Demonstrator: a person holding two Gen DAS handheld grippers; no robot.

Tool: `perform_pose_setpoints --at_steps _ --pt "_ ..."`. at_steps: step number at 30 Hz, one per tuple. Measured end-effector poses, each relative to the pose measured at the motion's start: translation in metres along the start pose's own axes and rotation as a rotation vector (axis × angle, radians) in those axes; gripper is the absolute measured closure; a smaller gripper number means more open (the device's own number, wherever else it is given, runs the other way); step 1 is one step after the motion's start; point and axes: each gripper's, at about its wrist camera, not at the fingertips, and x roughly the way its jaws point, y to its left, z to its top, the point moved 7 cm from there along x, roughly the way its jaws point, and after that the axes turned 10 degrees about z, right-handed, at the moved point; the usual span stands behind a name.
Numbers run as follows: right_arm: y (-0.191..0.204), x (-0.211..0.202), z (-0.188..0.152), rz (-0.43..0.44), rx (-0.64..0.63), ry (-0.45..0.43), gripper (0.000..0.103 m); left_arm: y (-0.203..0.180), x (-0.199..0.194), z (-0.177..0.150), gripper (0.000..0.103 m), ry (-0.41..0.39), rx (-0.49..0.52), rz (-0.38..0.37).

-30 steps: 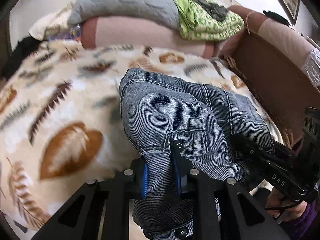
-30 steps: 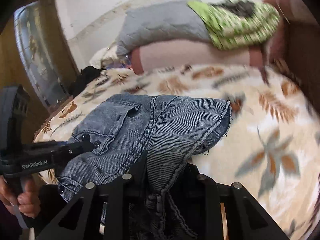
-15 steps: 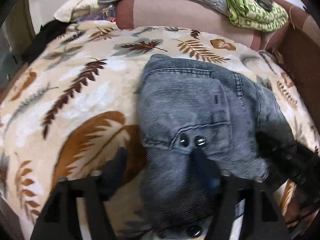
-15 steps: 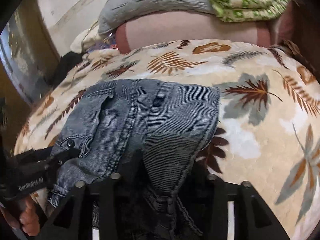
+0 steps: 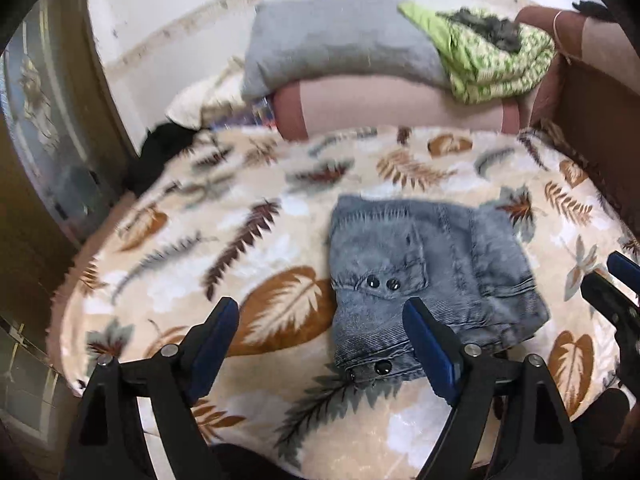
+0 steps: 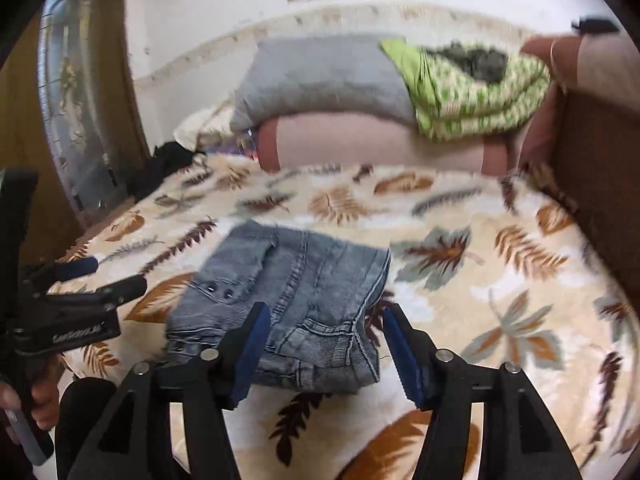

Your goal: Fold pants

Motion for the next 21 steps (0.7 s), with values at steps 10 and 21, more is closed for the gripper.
perform_pose_setpoints --at_steps 10,21 --pt "0.031 -0.063 0.015 -0.054 -0.057 -0.091 0.030 0.021 -0.079 0.017 0.013 -0.146 -0.061 0.030" --pt "0.021 -0.060 0.010 -0.116 -0.024 -0.043 0.029 0.014 -0.093 0.018 0.010 -0.184 -0.042 0.031"
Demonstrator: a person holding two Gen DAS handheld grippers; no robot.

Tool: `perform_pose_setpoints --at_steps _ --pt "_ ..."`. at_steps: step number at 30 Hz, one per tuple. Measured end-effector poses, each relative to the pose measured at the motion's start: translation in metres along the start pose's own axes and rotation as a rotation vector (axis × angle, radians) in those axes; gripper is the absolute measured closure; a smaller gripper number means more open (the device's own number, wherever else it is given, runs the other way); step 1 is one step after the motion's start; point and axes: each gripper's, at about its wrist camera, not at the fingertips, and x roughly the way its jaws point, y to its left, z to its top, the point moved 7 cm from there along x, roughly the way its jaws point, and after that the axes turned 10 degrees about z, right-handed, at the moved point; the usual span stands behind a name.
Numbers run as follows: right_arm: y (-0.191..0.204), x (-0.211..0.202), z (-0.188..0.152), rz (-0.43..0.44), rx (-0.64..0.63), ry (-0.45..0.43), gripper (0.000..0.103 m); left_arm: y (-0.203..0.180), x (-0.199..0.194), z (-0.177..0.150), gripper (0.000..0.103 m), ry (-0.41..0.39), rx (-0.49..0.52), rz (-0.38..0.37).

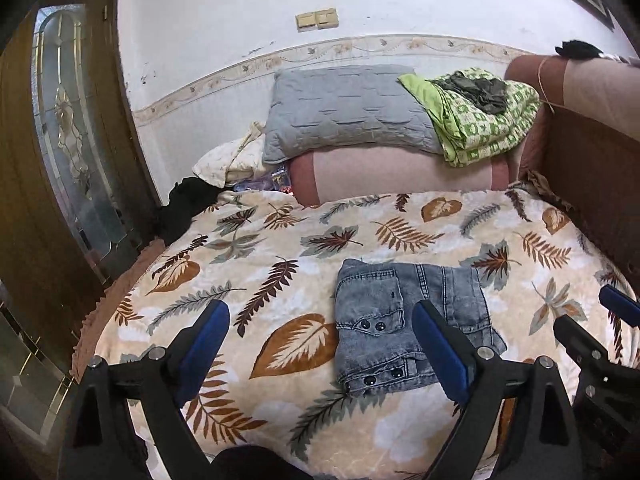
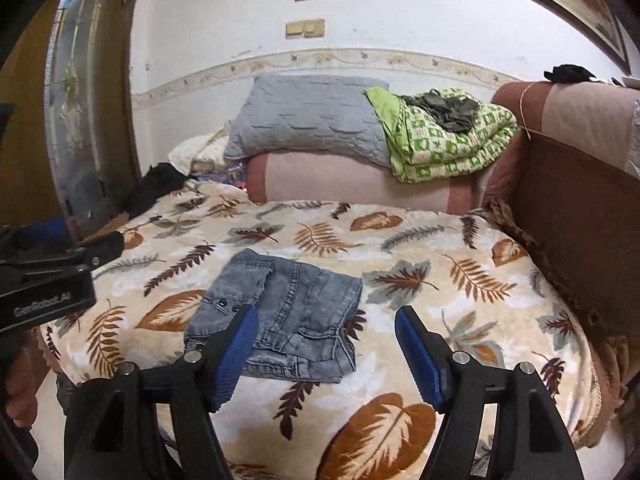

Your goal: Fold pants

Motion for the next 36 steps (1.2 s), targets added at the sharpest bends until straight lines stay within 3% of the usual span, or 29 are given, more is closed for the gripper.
perform_pose_setpoints --at_steps 7,19,36 --pt "-0.007 0.014 -0.010 -0.034 0.025 0.081 0.029 -0.006 0.005 -0.009 0.010 0.018 0.010 -0.032" --pt "-0.009 0.019 -0.011 -0.062 0.014 0.104 0.029 -0.014 -0.004 -0.005 0.010 -0.009 -0.016 -0.124" --pt "0.001 0.023 -0.008 -0.044 -0.006 0.104 0.029 -0.011 0.001 -0.005 0.010 -0.008 -0.020 -0.097"
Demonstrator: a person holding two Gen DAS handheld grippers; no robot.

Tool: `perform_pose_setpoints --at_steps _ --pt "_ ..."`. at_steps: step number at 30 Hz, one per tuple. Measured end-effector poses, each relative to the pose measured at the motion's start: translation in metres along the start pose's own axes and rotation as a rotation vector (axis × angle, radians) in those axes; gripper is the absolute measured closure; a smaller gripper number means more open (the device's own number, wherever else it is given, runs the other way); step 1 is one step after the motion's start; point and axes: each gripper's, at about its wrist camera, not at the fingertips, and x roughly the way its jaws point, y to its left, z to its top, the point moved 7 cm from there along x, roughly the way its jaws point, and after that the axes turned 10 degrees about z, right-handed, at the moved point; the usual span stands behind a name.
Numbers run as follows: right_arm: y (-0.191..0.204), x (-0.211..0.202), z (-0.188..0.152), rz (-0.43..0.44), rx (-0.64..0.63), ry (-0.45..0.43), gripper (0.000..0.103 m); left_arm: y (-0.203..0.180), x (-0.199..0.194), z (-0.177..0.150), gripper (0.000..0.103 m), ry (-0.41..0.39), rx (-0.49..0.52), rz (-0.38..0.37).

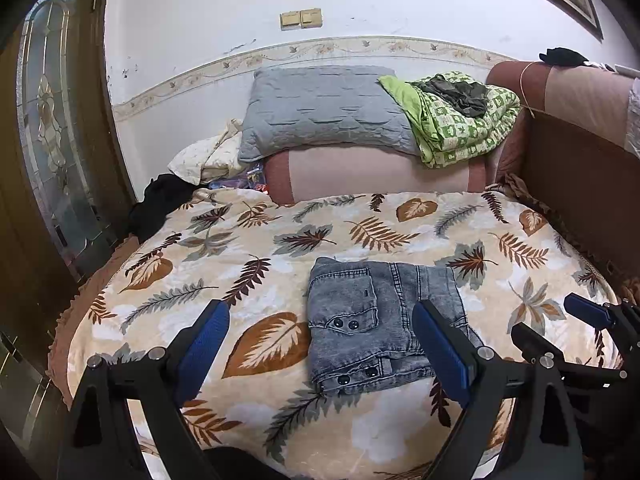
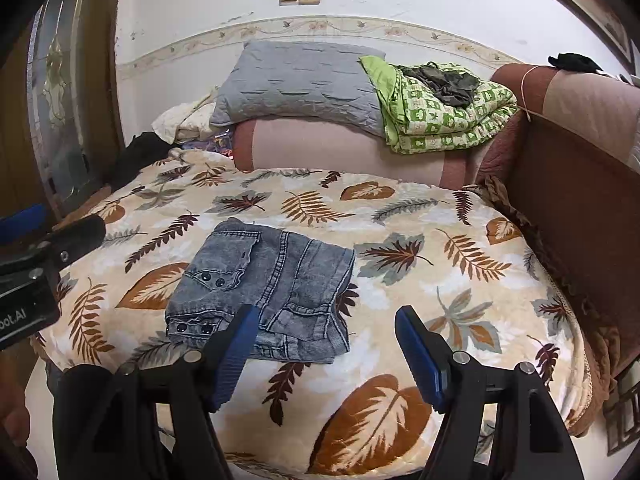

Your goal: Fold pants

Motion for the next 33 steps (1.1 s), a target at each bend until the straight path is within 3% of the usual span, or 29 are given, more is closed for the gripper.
perform_pose_setpoints --at_steps 33 --pt "0.002 0.008 -0.003 0.002 -0.012 -0.004 0.029 -0.005 0.010 -0.004 0.010 0.020 0.025 -0.022"
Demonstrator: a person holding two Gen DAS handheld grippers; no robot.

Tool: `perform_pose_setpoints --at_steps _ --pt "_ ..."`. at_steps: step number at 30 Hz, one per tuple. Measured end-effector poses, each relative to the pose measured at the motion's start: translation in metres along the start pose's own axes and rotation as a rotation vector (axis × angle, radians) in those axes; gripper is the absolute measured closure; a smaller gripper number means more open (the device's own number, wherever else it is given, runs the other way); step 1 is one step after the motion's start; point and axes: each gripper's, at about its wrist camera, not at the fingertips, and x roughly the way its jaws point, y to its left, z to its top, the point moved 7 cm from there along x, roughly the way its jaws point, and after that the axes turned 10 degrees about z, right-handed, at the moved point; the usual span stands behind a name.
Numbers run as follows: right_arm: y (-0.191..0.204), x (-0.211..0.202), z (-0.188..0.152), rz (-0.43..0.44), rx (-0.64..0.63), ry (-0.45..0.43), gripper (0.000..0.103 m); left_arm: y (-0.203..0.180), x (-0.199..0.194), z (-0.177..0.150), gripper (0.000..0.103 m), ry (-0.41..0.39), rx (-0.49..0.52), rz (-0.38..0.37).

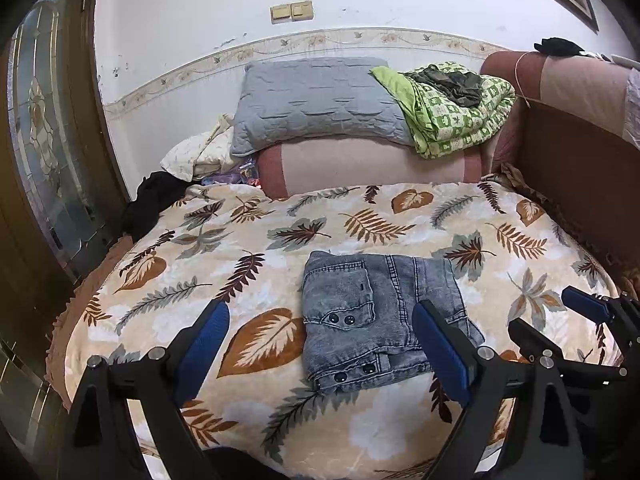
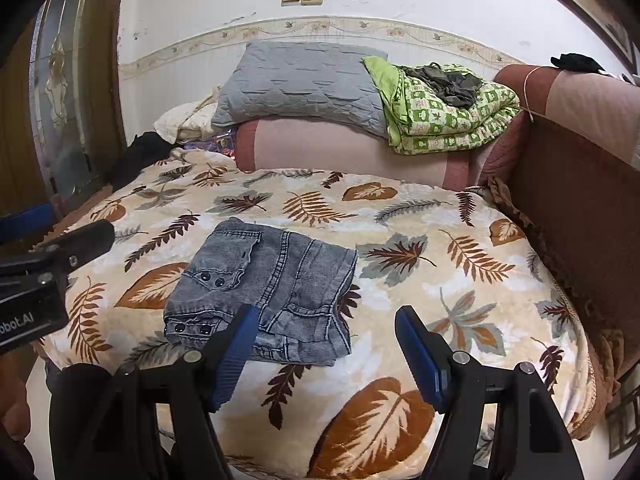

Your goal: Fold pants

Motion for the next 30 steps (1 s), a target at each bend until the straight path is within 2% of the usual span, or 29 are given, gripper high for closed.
perform_pose_setpoints --at_steps 10,25,30 --pt "0.006 0.002 0.002 0.010 -0.011 -0.001 0.029 0.001 0.001 0.002 0.010 0.009 -0.011 -0.029" --pt "0.016 0.002 0.006 0.017 -0.035 -0.004 0.029 0.011 0.006 0.002 0.010 0.023 -0.033 -0.018" --pt "0.020 0.001 0.008 0.021 -0.046 -0.009 0.029 0.013 0.007 0.002 0.010 0.025 -0.037 -0.035"
